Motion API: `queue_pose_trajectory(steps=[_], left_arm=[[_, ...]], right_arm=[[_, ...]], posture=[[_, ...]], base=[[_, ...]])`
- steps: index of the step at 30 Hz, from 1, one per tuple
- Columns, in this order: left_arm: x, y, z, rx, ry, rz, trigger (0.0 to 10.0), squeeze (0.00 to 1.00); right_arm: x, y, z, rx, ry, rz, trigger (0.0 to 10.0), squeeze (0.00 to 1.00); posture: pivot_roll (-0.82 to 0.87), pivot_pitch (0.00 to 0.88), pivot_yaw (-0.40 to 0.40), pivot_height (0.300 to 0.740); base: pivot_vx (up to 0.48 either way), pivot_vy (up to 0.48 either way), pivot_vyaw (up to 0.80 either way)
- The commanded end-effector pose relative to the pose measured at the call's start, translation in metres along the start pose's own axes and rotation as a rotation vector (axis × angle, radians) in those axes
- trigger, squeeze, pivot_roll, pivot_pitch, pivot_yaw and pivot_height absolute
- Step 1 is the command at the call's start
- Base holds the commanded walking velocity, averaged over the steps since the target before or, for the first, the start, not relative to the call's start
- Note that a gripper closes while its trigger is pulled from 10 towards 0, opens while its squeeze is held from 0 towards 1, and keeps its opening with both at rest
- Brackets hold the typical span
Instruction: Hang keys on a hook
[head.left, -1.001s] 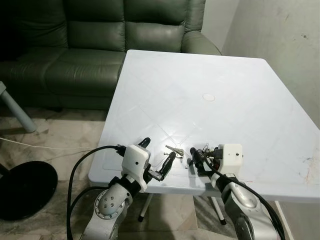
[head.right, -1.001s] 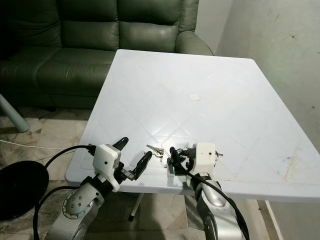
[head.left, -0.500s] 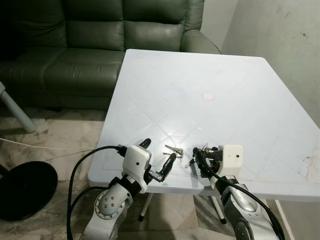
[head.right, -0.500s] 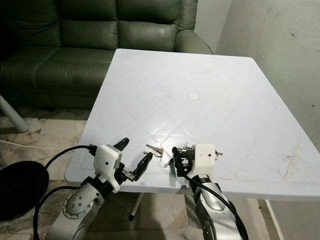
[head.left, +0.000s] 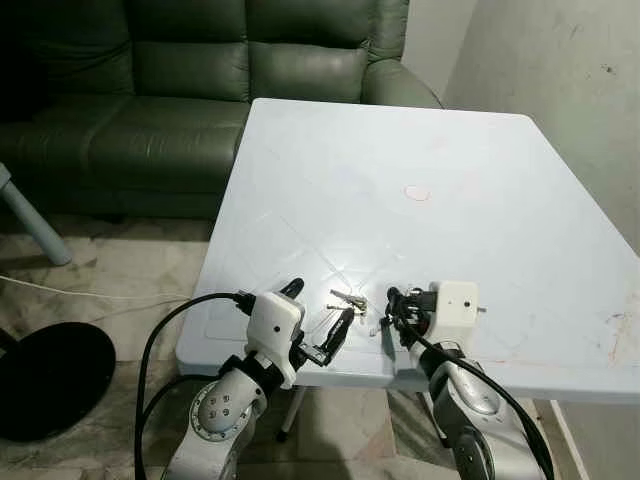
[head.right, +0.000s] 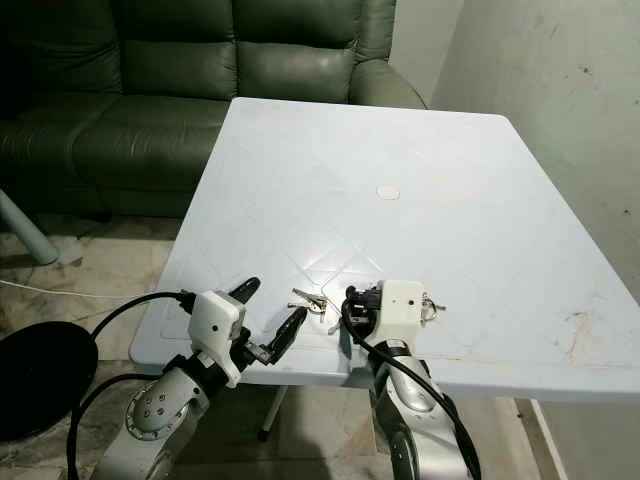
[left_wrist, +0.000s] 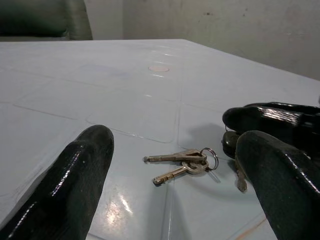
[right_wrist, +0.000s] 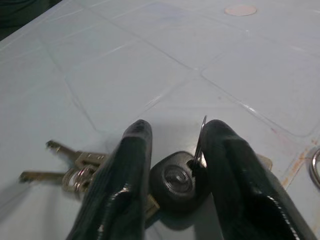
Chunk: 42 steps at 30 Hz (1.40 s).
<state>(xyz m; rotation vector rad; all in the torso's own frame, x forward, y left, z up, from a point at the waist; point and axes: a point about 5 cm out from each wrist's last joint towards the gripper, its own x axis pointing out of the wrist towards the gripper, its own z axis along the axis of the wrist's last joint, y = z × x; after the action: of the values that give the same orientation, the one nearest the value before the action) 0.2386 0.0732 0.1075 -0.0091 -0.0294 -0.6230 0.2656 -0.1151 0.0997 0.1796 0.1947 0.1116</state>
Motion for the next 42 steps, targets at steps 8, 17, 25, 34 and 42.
queue_pose_trajectory(steps=[8, 17, 25, 34, 42], left_arm=[[0.0018, -0.0036, 0.0031, 0.015, -0.006, -0.010, 10.0, 0.00], [0.0014, -0.0046, 0.0024, 0.015, -0.003, -0.008, 10.0, 0.00], [0.0006, -0.0054, 0.0017, 0.014, 0.001, -0.005, 10.0, 0.00], [0.0000, -0.0063, 0.0012, 0.016, 0.003, -0.007, 10.0, 0.00], [-0.0006, -0.0054, 0.0006, 0.022, 0.006, -0.001, 10.0, 0.00]], right_arm=[[0.0056, 0.0034, -0.0031, -0.041, 0.052, -0.028, 10.0, 0.00], [0.0102, 0.0021, -0.0039, -0.106, 0.062, -0.073, 10.0, 0.00], [0.0112, -0.0004, -0.0022, -0.155, 0.047, -0.143, 10.0, 0.00], [0.0084, -0.0051, -0.0017, -0.160, 0.036, -0.179, 0.0, 0.00], [0.0067, -0.0032, -0.0017, -0.155, 0.029, -0.159, 0.0, 0.00]], posture=[[0.03, 0.063, -0.075, 0.740], [0.03, 0.064, -0.076, 0.740], [0.03, 0.069, -0.077, 0.740], [0.03, 0.071, -0.077, 0.740], [0.03, 0.073, -0.076, 0.740]], base=[[0.000, 0.000, 0.00], [0.000, 0.000, 0.00], [0.000, 0.000, 0.00], [0.000, 0.000, 0.00], [0.000, 0.000, 0.00]])
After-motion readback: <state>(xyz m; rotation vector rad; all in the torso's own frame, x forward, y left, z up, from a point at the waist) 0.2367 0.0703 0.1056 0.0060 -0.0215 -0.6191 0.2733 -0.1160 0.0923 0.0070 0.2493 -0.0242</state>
